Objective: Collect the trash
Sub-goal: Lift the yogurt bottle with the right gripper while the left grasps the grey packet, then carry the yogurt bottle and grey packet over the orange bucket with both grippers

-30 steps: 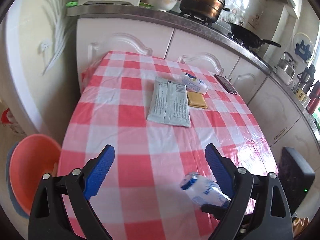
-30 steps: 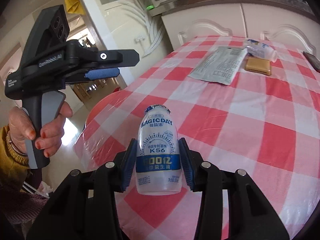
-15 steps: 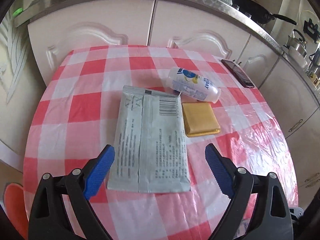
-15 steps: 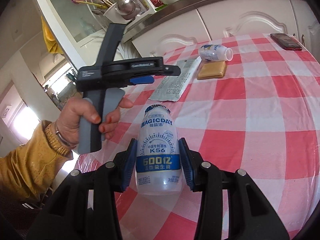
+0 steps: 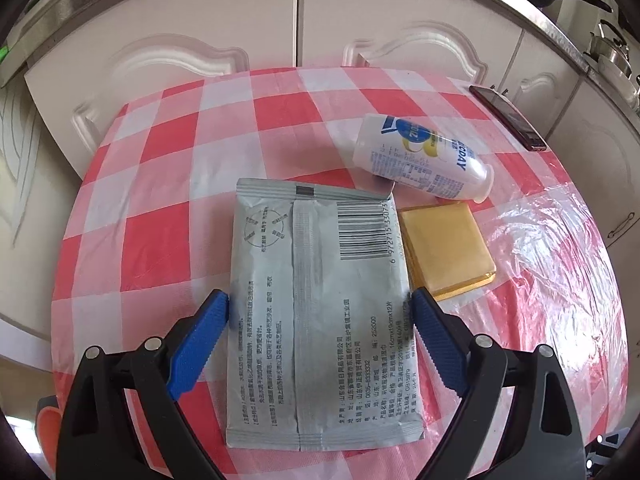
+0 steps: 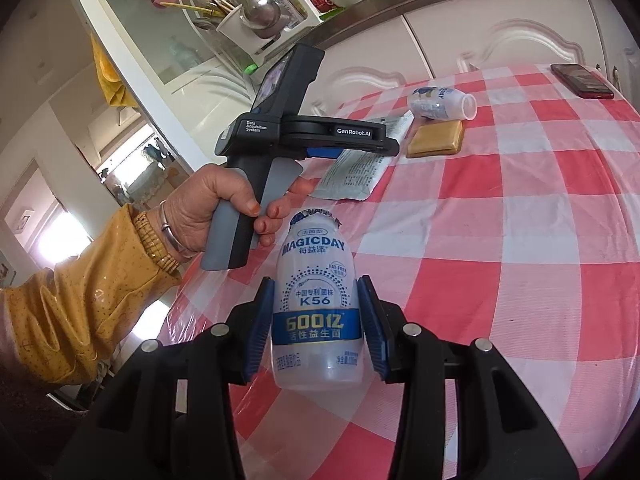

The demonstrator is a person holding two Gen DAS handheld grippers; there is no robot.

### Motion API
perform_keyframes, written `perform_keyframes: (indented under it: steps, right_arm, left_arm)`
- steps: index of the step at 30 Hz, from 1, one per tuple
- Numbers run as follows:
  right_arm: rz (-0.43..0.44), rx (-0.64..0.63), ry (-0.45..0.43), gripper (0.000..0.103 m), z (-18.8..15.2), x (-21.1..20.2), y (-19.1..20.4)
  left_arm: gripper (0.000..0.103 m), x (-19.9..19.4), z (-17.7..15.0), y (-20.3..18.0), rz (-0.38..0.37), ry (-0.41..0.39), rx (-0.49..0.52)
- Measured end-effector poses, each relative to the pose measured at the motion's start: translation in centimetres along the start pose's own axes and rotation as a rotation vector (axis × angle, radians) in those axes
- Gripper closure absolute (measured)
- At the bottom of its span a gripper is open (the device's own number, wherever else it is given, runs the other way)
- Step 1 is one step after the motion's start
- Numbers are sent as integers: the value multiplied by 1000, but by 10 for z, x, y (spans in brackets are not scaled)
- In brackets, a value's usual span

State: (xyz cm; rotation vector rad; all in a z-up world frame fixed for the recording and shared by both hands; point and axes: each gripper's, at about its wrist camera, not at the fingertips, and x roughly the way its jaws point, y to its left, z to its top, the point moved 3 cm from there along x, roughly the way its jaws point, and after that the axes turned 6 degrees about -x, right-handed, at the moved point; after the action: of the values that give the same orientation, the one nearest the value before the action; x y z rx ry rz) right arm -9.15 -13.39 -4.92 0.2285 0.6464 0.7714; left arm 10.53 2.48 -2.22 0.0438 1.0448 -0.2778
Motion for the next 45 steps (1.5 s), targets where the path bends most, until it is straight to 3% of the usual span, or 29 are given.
perform_keyframes:
  steps: [15, 22, 28, 45]
  right_arm:
    - [-2, 15, 5, 59, 0, 0, -2]
    - [-26, 15, 9, 59, 1, 2, -2]
    - [-60, 12, 18, 59, 1, 5, -4]
    - [-89, 1, 68, 59, 8, 25, 3]
  left_arm:
    - [10, 7, 0, 0, 34, -39, 20]
    - [28, 0, -2, 2, 28, -68, -8]
    - [32, -5, -9, 9, 13, -85, -34]
    - [33, -62, -65, 57, -36, -171, -140]
